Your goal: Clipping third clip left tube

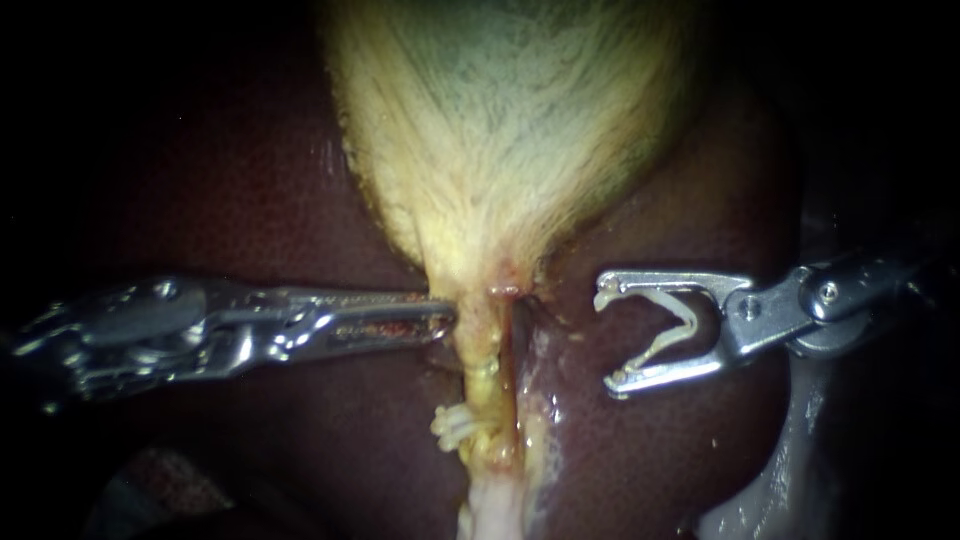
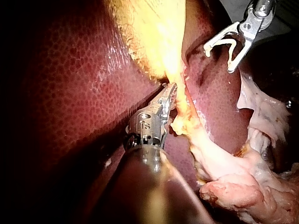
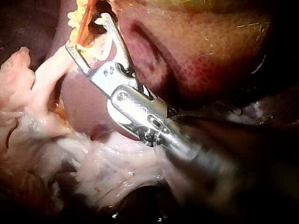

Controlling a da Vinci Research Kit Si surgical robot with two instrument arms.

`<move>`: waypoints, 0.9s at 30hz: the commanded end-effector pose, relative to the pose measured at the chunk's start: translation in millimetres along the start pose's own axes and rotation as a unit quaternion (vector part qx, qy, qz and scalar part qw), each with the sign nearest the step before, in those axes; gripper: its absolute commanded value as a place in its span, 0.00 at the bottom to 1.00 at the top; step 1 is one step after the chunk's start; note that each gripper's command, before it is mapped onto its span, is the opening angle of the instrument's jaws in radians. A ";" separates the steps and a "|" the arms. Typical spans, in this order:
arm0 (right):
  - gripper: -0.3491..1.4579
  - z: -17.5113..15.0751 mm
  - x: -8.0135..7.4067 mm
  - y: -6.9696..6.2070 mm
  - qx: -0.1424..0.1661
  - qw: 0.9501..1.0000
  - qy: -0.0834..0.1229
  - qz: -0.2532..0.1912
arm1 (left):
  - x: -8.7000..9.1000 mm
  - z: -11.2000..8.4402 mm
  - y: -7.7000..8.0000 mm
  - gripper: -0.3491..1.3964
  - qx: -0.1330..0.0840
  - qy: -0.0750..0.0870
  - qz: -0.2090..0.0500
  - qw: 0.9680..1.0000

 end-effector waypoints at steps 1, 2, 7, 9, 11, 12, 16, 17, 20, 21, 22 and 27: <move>0.52 0.3 -0.1 -0.1 -0.002 1.000 0.000 0.000 | 0.0 -0.1 0.0 0.00 0.000 0.000 0.000 1.000; 0.52 0.5 -0.2 -0.2 -0.001 1.000 0.000 -0.001 | 0.0 -0.2 0.0 0.00 0.001 0.000 0.000 1.000; 0.52 3.3 -1.2 -1.1 0.011 1.000 0.001 0.006 | -0.1 -1.1 0.2 0.00 0.003 0.001 0.000 1.000; 0.52 4.7 -1.7 -1.4 0.017 1.000 0.002 0.015 | -0.1 -1.8 0.5 0.00 0.005 0.002 0.000 1.000; 0.52 6.4 -2.2 -1.8 0.022 0.999 0.002 0.029 | -0.2 -2.5 0.8 0.00 0.003 0.002 0.000 1.000; 0.52 6.9 -2.4 -1.9 0.023 0.999 0.002 0.034 | -0.2 -2.9 1.0 0.00 0.002 0.002 0.000 1.000; 0.52 10.0 -2.9 -2.0 0.024 0.998 0.002 0.065 | 0.1 -4.4 1.6 0.00 -0.001 0.001 0.001 1.000; 0.52 10.7 -2.9 -1.9 0.025 0.997 0.002 0.071 | 0.1 -4.6 1.7 0.00 -0.002 0.001 0.001 1.000; 0.52 12.5 -3.1 -1.4 0.028 0.996 0.002 0.088 | 0.1 -5.2 1.9 0.00 -0.003 0.001 0.001 1.000; 0.52 12.9 -3.1 -1.3 0.027 0.995 0.001 0.091 | 0.0 -5.3 2.0 0.00 -0.003 0.001 0.001 1.000; 0.52 13.3 -3.2 -1.1 0.026 0.995 0.001 0.094 | 0.0 -5.4 2.0 0.00 -0.003 0.001 0.001 1.000; 0.52 14.7 -4.5 0.0 0.020 0.994 0.002 0.110 | -0.1 -5.7 1.5 0.00 -0.004 0.002 0.000 1.000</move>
